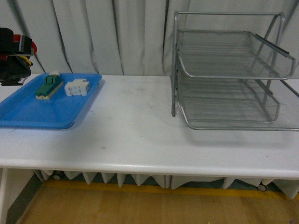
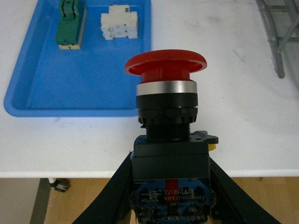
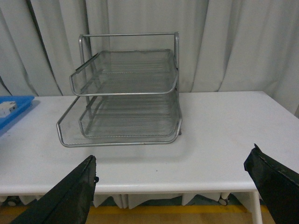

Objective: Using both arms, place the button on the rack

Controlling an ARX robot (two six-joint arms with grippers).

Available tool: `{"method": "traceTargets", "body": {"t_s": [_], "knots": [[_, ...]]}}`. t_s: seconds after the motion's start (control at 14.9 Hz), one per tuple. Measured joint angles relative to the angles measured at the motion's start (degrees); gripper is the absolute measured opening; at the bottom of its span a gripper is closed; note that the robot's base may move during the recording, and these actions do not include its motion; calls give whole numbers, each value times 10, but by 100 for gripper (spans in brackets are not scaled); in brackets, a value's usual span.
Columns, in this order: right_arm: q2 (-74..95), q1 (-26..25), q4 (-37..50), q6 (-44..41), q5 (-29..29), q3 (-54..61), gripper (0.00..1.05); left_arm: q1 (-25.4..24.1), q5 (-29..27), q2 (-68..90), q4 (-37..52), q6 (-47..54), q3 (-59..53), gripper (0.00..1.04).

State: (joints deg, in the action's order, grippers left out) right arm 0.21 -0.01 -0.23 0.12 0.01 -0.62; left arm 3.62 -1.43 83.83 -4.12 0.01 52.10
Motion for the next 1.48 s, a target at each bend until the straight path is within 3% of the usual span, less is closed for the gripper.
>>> {"method": "traceTargets", "body": {"t_s": [0.61,0.88,1.28,1.48], "knots": [[0,0,0,0,0,0,98,21,1,16,17,0,-5,36],[0,0,0,0,0,0,98,83,-16,90,20,-18,44,36],[0,0,0,0,0,0,98,210,-26,242,-19,-59,214,36],[0,0,0,0,0,0,98,244,-26,325,-71,-72,317,36]]}}
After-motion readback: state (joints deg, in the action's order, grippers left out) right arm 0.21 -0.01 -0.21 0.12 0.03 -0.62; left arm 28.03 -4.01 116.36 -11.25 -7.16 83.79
